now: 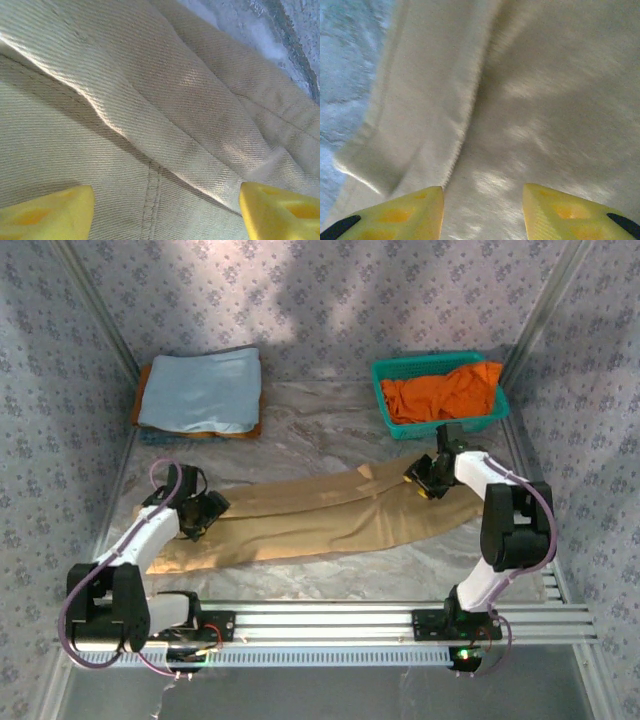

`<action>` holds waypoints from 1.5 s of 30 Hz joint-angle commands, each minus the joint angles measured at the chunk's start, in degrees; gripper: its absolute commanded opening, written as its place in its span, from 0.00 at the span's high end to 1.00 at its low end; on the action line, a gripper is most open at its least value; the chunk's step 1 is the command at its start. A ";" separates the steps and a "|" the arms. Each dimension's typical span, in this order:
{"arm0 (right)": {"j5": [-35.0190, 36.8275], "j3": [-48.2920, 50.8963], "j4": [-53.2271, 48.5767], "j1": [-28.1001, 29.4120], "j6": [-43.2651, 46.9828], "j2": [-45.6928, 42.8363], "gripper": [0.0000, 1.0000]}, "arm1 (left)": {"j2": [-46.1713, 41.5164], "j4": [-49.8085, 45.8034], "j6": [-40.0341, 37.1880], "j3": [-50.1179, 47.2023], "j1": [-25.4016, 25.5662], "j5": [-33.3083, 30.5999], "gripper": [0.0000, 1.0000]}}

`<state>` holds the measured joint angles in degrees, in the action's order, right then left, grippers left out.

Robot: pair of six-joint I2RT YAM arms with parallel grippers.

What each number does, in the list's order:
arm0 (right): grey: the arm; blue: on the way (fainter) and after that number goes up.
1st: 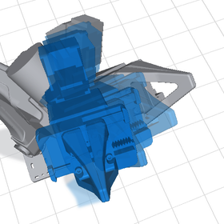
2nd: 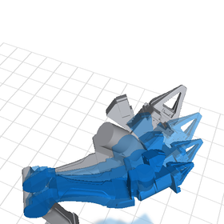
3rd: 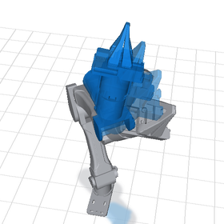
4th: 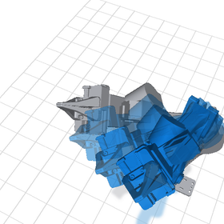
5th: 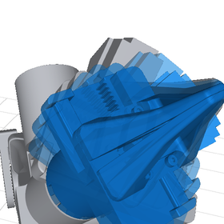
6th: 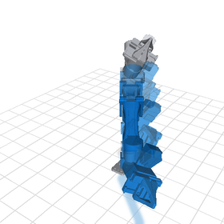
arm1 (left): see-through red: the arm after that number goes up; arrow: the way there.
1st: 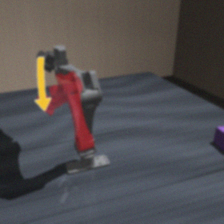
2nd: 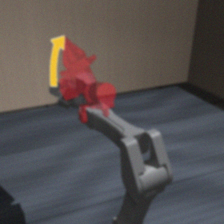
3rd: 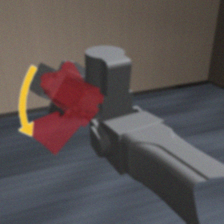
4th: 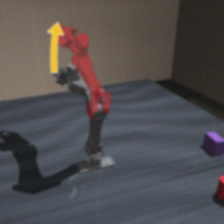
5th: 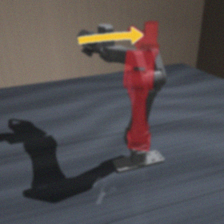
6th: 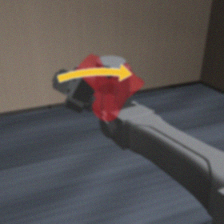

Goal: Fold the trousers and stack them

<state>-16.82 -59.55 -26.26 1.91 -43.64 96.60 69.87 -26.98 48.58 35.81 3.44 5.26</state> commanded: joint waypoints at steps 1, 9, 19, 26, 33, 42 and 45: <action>-2.40 -3.89 2.39 0.30 -1.45 3.18 0.53 | 1.41 6.21 3.32 -0.04 0.52 3.15 0.24; -2.31 -7.66 -0.70 -0.24 -1.88 8.64 0.57 | 6.18 8.57 4.85 0.99 0.85 0.69 0.26; -0.84 -8.08 -1.25 0.17 -1.52 9.29 0.68 | 7.40 10.83 5.84 1.62 0.69 -0.87 0.50; -1.02 -7.77 0.45 -0.10 -1.37 9.27 1.00 | 7.55 10.44 5.39 1.69 0.67 -1.69 0.62; -1.00 -8.20 0.60 0.20 -0.59 8.13 1.00 | 5.80 8.89 5.74 2.83 0.56 -3.58 0.82; -1.20 -8.30 0.07 0.21 0.15 5.74 1.00 | 6.91 7.80 5.57 5.34 0.55 -4.60 1.00; -1.24 -10.35 -0.19 -0.32 0.47 5.59 1.00 | 5.66 7.03 5.22 6.15 0.08 -5.61 1.00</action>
<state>-18.02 -66.74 -25.47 2.00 -44.36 104.25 76.93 -18.41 54.30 39.77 4.10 1.63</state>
